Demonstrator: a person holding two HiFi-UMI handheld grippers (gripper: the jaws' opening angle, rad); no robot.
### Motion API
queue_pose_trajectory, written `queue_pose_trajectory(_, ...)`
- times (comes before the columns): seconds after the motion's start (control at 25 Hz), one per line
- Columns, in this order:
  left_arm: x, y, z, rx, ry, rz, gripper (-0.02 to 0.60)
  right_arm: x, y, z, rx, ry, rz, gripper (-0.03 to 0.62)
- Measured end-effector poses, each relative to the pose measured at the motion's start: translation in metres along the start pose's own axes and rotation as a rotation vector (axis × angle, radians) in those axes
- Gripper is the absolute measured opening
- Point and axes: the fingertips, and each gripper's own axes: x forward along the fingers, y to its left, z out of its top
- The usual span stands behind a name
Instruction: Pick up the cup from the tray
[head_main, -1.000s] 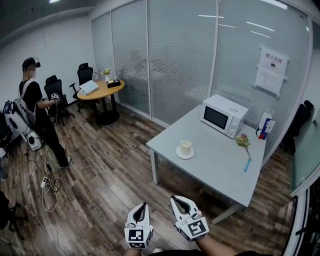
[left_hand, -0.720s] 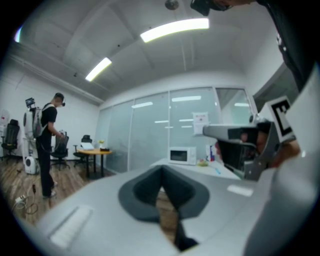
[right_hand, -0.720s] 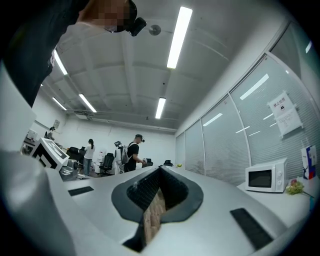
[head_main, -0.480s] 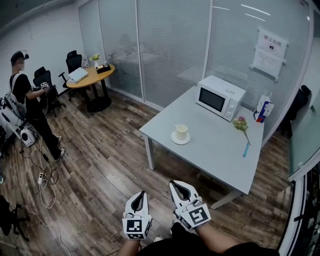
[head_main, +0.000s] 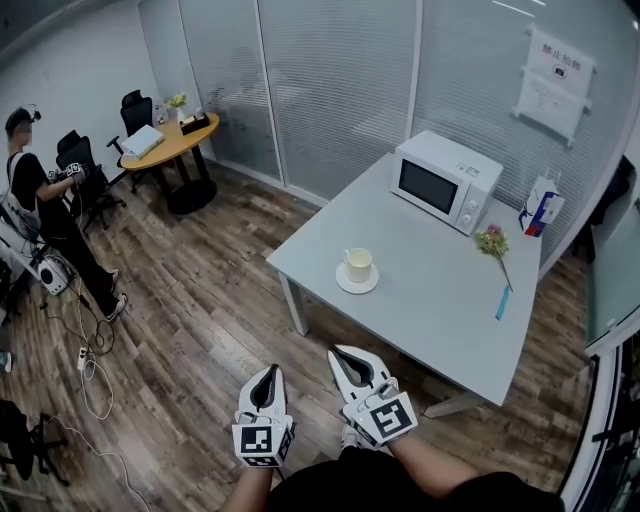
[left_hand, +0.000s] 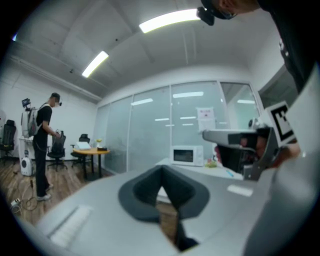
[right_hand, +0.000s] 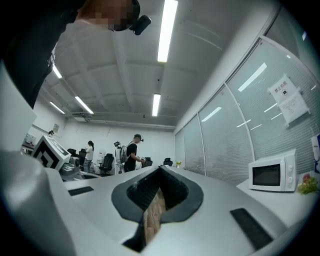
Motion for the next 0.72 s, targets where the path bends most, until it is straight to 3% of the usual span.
queue_pose_trajectory(0.44, 0.101, -0.004, -0.003, 0.025, 0.056, 0.019, 0.005, 0.044, -0.082, -0.025, 0.023, 0.063, 0.043, 0.005)
queue_pose_trajectory(0.72, 0.140, -0.003, -0.013, 0.020, 0.094, -0.006, 0.005, 0.058, -0.116, -0.049, 0.055, 0.085, 0.008, 0.005)
